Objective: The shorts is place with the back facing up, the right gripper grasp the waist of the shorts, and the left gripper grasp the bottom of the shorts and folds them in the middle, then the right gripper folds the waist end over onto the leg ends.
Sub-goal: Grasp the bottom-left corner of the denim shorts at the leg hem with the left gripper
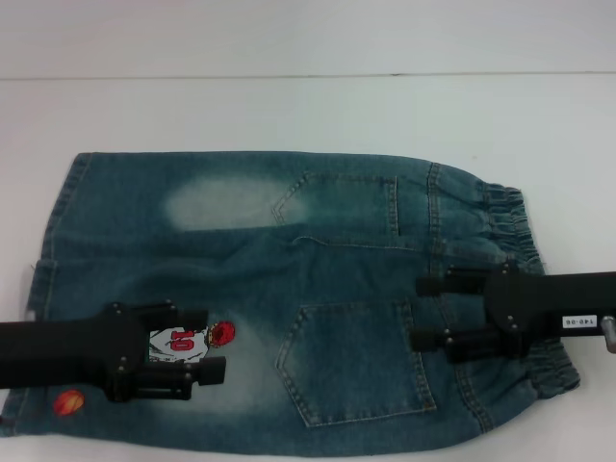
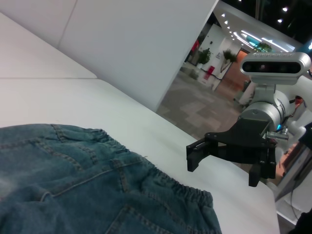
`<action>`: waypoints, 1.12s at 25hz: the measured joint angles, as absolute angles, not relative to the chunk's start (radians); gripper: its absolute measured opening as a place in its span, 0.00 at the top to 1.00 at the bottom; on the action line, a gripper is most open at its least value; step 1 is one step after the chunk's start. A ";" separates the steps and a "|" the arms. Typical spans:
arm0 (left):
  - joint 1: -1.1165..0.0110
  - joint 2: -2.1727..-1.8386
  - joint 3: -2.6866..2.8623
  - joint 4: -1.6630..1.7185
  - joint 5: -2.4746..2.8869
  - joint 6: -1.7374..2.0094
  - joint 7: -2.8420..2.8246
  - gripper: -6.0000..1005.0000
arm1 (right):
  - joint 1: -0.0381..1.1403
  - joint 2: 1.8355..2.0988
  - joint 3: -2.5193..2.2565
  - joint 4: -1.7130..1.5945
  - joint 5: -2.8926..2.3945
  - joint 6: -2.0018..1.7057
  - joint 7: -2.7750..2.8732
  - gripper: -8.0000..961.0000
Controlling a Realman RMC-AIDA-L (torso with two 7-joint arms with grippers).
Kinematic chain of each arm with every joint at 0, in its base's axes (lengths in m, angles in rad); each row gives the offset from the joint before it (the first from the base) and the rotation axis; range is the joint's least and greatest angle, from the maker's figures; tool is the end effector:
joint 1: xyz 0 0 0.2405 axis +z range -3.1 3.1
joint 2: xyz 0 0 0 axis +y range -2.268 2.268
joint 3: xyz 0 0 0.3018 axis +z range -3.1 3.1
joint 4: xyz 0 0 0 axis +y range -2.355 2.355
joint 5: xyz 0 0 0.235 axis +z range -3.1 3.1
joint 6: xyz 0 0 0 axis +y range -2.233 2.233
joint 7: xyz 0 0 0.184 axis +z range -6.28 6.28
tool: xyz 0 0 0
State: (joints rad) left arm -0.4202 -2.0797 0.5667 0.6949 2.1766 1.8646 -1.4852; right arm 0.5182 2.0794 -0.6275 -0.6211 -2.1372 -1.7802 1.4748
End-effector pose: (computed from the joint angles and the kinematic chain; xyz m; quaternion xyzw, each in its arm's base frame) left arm -0.3249 0.3021 -0.0447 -0.9225 -0.2944 -0.2491 0.0125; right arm 0.2963 0.3348 -0.0642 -0.9318 0.2651 0.2480 0.0025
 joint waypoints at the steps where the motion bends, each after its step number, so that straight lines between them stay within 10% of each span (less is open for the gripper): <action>1: -0.421 -2.078 0.563 0.696 2.177 1.865 -1.486 0.12 | 0.527 2.081 -0.627 -0.621 -2.137 -1.777 1.476 0.04; 28: -0.431 -2.049 0.501 0.811 2.279 1.836 -1.640 0.11 | 0.532 2.083 -0.617 -0.622 -2.120 -1.764 1.477 0.04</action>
State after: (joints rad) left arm -0.4314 -2.0494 0.5007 0.8114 2.2792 1.8361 -1.6405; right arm 0.5322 2.0832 -0.6167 -0.6216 -2.1197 -1.7639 1.4771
